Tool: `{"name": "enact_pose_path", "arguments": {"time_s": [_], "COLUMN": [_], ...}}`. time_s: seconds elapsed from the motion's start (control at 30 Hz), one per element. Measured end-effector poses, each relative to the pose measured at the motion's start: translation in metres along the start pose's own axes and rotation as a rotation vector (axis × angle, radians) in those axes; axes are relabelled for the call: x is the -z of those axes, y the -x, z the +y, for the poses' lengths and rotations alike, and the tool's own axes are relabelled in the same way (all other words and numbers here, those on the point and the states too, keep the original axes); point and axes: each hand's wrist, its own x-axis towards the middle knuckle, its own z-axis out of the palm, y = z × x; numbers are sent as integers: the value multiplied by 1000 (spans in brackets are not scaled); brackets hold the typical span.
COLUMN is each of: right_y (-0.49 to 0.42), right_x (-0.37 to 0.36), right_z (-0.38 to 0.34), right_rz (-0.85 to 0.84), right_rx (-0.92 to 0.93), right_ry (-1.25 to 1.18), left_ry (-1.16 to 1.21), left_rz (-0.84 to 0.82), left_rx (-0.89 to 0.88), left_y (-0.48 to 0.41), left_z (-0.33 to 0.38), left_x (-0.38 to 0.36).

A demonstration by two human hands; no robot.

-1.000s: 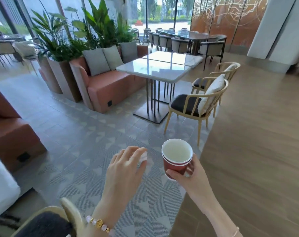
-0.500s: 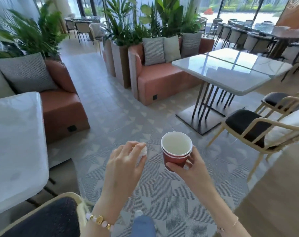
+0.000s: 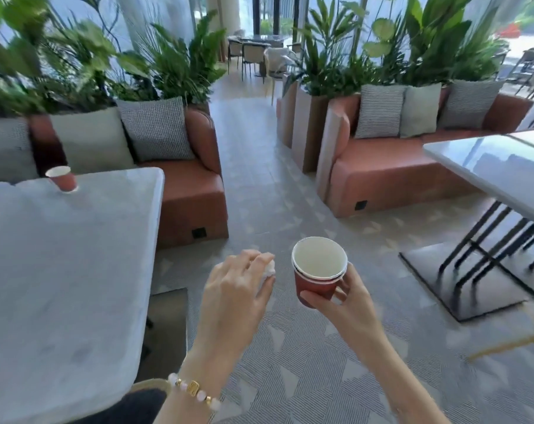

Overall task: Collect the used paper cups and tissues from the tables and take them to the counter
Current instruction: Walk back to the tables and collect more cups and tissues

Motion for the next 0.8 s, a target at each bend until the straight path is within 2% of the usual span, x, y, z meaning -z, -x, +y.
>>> {"name": "enact_pose_path", "arguments": {"time_s": [0.4,0.63,0.8], "right_y": [-190,-308,-365], "right_x": [-97,-152,-200], "right_z": [11,4,-7], "right_rz": [-362,-596,-778], "right_rx": [46,86,125], "right_ry": [-22,-48,-61], "left_ry": [-259,-418,-519], "left_rz": [42,110,206], "left_rx": [288,435,575], "left_y": [-83,-155,-174], "left_z": [-114,-167,-201], "left_x": [-30,-49,-55]}}
